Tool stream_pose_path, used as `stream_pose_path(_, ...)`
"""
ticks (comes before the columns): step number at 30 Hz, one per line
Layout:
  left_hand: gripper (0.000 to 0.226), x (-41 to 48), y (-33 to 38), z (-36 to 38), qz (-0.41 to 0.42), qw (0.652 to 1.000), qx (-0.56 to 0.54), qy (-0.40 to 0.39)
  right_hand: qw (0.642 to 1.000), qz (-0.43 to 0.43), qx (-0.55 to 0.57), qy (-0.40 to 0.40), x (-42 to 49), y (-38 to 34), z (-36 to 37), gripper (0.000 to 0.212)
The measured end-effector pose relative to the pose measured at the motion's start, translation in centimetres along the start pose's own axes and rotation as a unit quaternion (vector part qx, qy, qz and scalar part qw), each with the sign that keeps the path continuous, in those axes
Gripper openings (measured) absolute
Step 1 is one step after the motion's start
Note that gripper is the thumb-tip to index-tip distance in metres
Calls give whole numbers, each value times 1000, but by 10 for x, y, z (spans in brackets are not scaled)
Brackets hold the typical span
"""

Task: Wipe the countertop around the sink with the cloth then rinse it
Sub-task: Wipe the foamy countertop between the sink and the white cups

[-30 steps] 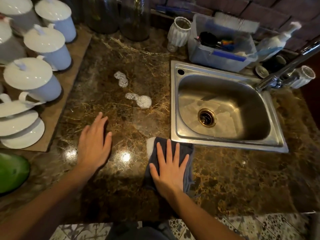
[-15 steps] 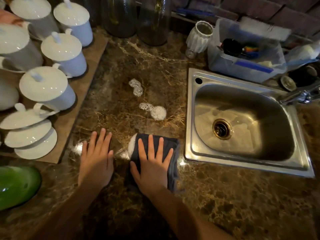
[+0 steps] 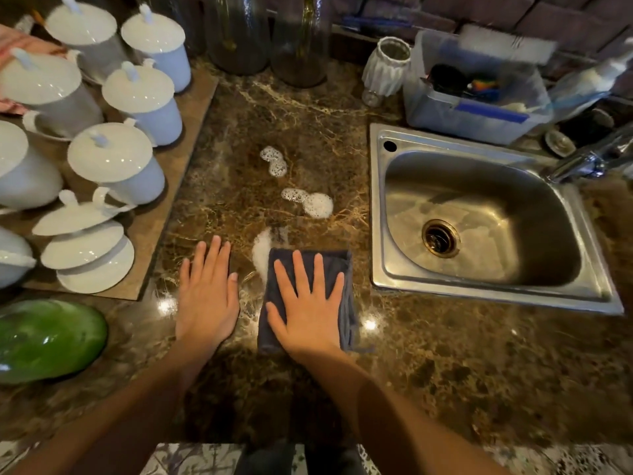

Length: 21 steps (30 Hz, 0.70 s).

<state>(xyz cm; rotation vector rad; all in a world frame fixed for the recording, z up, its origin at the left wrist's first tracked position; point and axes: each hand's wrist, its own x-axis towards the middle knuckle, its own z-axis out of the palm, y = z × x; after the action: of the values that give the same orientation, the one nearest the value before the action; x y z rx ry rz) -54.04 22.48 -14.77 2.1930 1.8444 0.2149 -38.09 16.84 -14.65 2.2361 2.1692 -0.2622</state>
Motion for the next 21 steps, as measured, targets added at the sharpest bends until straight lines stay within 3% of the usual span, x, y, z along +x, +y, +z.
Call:
stream_pose_path(11,51,-6,-1,3,-11,1000,-28,7,997,-29,-39,-54,-132,7,4,73)
stream_pose_path(21,62,0,-4,7,-5,998,-65,24,999,-30,22,-40,-9,-34,-1,63)
